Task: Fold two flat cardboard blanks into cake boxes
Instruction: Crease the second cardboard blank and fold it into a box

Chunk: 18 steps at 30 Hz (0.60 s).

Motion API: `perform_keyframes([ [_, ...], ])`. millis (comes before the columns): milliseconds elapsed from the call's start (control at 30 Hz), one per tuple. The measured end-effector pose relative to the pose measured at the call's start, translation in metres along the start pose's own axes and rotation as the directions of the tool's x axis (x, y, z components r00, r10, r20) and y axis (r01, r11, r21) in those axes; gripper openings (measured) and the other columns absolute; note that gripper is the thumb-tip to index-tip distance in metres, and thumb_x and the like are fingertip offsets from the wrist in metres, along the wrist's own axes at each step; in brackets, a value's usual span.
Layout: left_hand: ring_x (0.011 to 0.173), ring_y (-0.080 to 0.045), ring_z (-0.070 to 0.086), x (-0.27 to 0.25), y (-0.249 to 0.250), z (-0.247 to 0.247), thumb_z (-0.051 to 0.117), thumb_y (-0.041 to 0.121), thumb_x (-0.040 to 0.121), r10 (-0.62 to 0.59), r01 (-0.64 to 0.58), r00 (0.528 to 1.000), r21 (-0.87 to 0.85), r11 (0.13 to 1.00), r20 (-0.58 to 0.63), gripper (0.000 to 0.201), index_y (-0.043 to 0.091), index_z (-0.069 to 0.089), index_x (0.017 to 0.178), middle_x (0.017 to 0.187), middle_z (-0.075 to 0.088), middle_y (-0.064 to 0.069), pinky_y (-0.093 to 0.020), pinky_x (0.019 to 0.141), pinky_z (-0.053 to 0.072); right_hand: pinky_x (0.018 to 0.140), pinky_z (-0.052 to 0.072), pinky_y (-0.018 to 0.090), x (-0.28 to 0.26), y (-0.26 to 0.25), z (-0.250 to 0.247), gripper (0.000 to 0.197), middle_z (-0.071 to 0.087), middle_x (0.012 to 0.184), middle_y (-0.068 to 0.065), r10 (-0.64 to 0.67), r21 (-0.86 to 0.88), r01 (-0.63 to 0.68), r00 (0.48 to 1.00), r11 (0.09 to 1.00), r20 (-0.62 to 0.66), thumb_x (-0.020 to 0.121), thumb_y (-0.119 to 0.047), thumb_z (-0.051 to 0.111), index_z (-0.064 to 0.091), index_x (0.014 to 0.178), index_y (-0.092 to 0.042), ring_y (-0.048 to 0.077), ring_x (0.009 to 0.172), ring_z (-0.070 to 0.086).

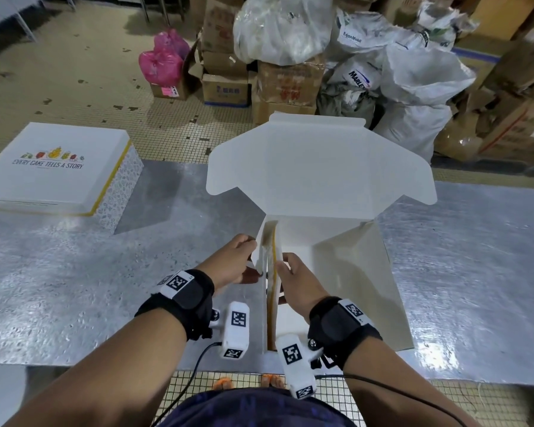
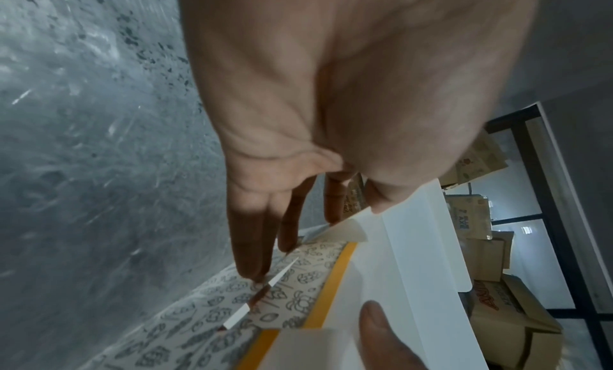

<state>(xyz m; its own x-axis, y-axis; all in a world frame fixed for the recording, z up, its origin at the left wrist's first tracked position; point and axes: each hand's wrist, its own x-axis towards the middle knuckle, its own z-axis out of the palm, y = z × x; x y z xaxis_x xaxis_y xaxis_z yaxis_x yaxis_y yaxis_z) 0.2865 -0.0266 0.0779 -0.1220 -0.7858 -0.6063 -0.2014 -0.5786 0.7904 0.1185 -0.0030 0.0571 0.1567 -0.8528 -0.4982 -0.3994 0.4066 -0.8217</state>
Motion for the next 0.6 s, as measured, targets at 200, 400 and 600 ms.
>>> perform_keyframes([
  [200, 0.108, -0.036, 0.069, 0.0018, -0.0002, 0.0017, 0.046, 0.043, 0.099, -0.003, 0.004, 1.000, -0.075, 0.997, 0.002, 0.020, 0.032, 0.056, 0.112, 0.130, 0.055, -0.025, -0.049, 0.095, 0.056, 0.084, 0.060, 0.047, 0.0012, 0.0000, 0.0012, 0.033, 0.070, 0.105, 0.000, 0.008, 0.019, -0.008, 1.000, 1.000, 0.013, 0.097, -0.047, 0.034, 0.047, 0.124, -0.032, 0.024, 0.096, 0.069],
  [400, 0.104, -0.037, 0.069, 0.0050, -0.0009, 0.0002, 0.045, 0.032, 0.105, 0.034, -0.037, 0.999, -0.077, 0.996, -0.028, 0.021, 0.019, 0.058, 0.114, 0.121, 0.061, -0.029, -0.043, 0.092, 0.058, 0.085, 0.058, 0.051, 0.0013, -0.0024, 0.0024, 0.031, 0.071, 0.101, -0.003, 0.008, 0.003, -0.008, 1.000, 1.000, 0.013, 0.097, -0.046, 0.033, 0.047, 0.120, -0.032, 0.027, 0.096, 0.068],
  [600, 0.098, -0.036, 0.071, 0.0063, -0.0003, -0.0020, 0.043, 0.031, 0.106, 0.060, -0.063, 0.997, -0.081, 0.995, -0.039, 0.024, 0.016, 0.057, 0.118, 0.114, 0.066, -0.029, -0.044, 0.092, 0.058, 0.087, 0.057, 0.049, 0.0012, -0.0052, 0.0045, 0.029, 0.068, 0.103, -0.004, 0.001, -0.023, -0.001, 1.000, 1.000, 0.004, 0.103, -0.040, 0.031, 0.046, 0.125, -0.028, 0.031, 0.100, 0.065],
])
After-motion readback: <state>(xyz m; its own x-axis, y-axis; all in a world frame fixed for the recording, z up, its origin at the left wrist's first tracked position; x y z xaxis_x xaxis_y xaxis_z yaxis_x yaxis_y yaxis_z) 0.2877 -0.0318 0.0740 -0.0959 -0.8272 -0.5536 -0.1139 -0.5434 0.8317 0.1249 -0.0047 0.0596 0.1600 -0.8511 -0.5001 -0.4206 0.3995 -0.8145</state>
